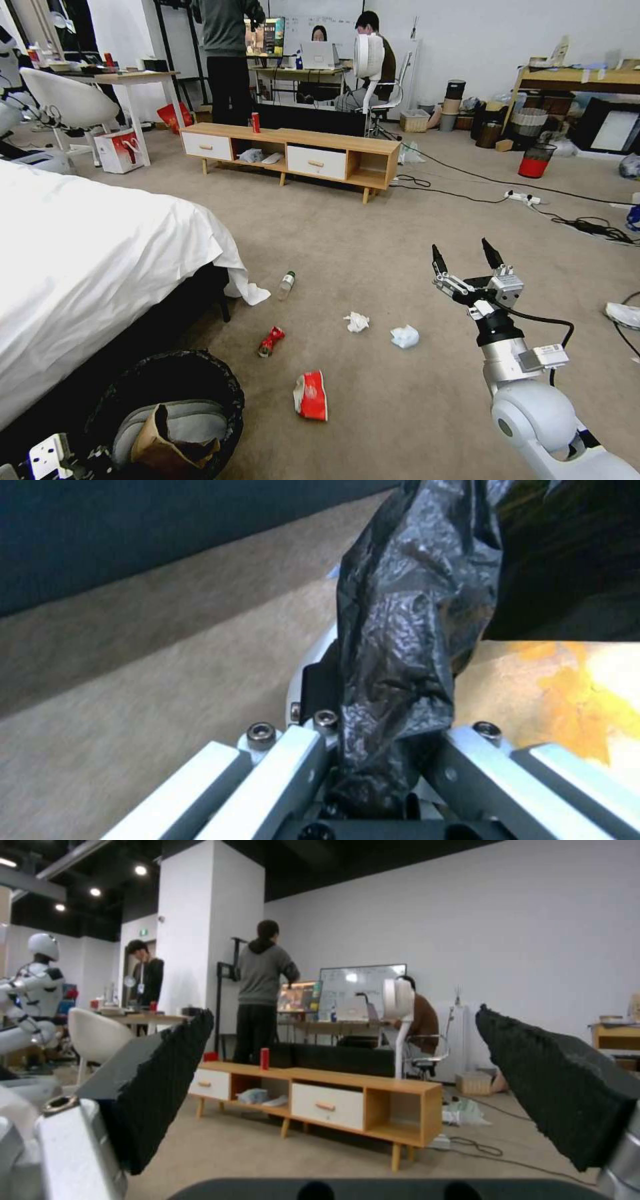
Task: Pick up the trash bin, then pick up the garbage from the floor and place it into the trash bin.
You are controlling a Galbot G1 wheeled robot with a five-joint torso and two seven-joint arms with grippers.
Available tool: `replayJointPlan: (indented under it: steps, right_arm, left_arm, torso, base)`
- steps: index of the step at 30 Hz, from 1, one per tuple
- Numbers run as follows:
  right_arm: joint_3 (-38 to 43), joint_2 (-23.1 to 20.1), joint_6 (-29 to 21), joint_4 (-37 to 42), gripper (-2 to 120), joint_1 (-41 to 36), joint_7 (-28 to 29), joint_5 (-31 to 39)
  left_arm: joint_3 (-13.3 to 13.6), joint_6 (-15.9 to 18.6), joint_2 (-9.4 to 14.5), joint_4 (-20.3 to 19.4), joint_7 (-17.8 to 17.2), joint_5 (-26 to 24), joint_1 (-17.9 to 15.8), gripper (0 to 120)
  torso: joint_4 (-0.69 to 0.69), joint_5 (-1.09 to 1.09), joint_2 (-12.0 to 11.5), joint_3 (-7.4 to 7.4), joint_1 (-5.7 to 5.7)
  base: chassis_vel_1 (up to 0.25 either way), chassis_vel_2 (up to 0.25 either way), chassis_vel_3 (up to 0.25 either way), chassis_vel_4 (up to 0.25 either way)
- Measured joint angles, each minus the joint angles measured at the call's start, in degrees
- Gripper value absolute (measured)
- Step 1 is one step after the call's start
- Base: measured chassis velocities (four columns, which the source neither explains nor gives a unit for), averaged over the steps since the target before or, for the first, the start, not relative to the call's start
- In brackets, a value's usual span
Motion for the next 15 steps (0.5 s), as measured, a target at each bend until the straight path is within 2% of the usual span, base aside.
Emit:
replayJointPlan:
  steps: [2,4,7,10,11,15]
  right_arm:
    - [0.00,-0.01,0.04,-0.08,100,-0.02,0.00,0.00]
    - [-0.03,-0.05,0.18,-0.17,100,-0.08,-0.07,-0.01]
    - [-0.26,-0.05,0.37,-0.37,100,-0.06,-0.13,-0.05]
    - [-0.30,-0.05,0.54,-0.48,100,0.02,-0.53,-0.22]
    - [-0.30,-0.04,0.54,-0.56,100,0.04,-0.79,-0.30]
    - [-0.34,-0.06,0.34,-0.54,100,-0.03,-1.30,-0.34]
  left_arm:
    - [0.01,0.00,-0.02,0.01,0.01,0.00,-0.02,1]
    - [0.05,-0.01,-0.08,0.10,0.02,0.00,-0.14,1]
    - [0.09,-0.02,-0.10,0.14,0.05,-0.01,-0.19,1]
    - [0.09,-0.02,-0.09,0.18,0.07,-0.06,-0.20,1]
    - [0.09,-0.02,-0.08,0.19,0.07,-0.03,-0.21,1]
    - [0.08,-0.02,-0.08,0.24,0.06,-0.03,-0.23,1]
  torso:
    - [0.01,0.05,0.00,0.00,0.00]
    - [0.02,0.00,0.00,0.01,0.00]
    - [0.01,0.08,-0.01,0.01,0.02]
    - [0.00,0.01,-0.01,0.02,0.02]
    - [0.01,0.06,0.00,0.01,0.02]
    - [0.01,0.02,0.00,-0.01,-0.01]
  base:
    - [-0.270,0.280,0.270,-0.287]
    - [-0.248,0.240,0.236,-0.228]
    - [-0.224,0.177,0.168,-0.187]
    - [-0.096,0.117,0.113,-0.082]
    - [-0.035,0.061,0.010,-0.037]
    - [0.017,-0.004,-0.012,0.007]
